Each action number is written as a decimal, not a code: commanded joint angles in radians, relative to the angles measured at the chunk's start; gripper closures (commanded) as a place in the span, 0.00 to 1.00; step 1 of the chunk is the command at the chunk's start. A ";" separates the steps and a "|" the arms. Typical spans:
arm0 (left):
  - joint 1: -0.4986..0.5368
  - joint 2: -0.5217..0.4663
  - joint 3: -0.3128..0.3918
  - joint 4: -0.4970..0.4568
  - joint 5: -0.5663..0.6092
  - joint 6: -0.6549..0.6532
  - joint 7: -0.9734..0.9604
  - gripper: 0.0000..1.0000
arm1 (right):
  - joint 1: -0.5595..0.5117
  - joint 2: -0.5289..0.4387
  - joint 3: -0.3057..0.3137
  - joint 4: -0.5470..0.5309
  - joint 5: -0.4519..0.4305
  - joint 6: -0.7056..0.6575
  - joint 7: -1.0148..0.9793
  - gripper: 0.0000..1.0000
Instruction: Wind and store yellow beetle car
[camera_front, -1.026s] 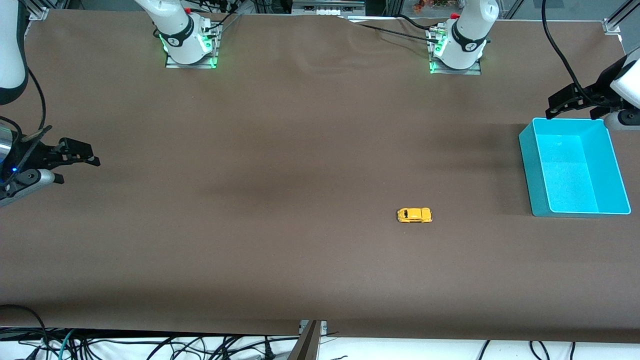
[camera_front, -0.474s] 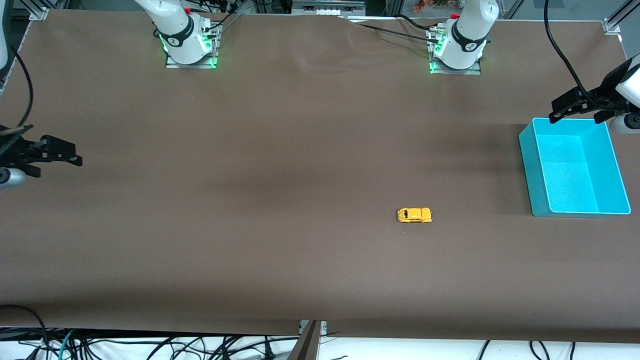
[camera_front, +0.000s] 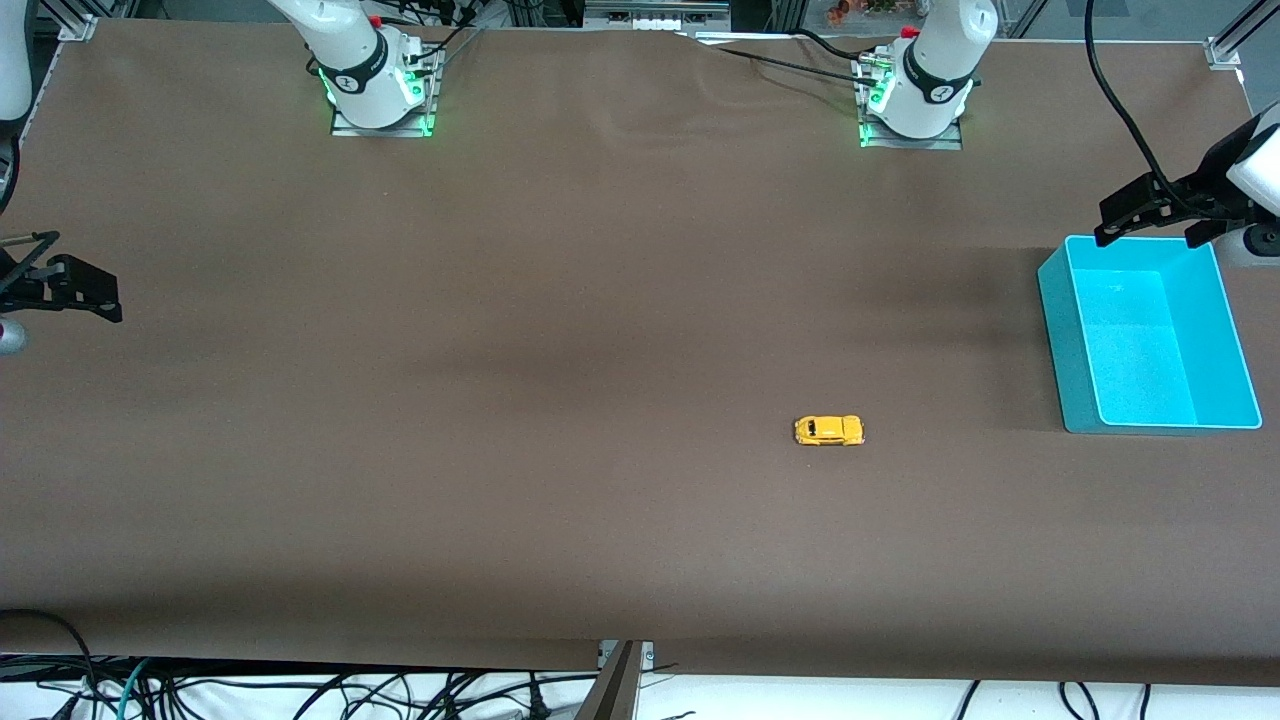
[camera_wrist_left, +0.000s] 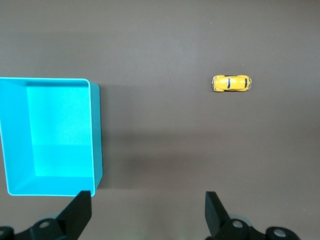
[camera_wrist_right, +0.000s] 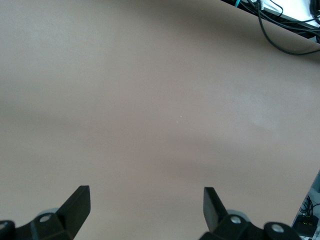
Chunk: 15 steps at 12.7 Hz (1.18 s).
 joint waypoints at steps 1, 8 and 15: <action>-0.008 0.017 0.006 0.031 -0.005 -0.010 0.003 0.00 | 0.001 -0.103 0.003 -0.102 -0.014 -0.044 0.030 0.00; -0.060 0.078 -0.040 -0.086 0.010 0.213 -0.007 0.00 | 0.002 -0.171 0.008 -0.178 0.044 -0.047 0.245 0.00; -0.123 0.237 -0.106 -0.201 -0.007 0.475 0.083 0.00 | 0.001 -0.156 0.003 -0.169 0.124 -0.050 0.248 0.00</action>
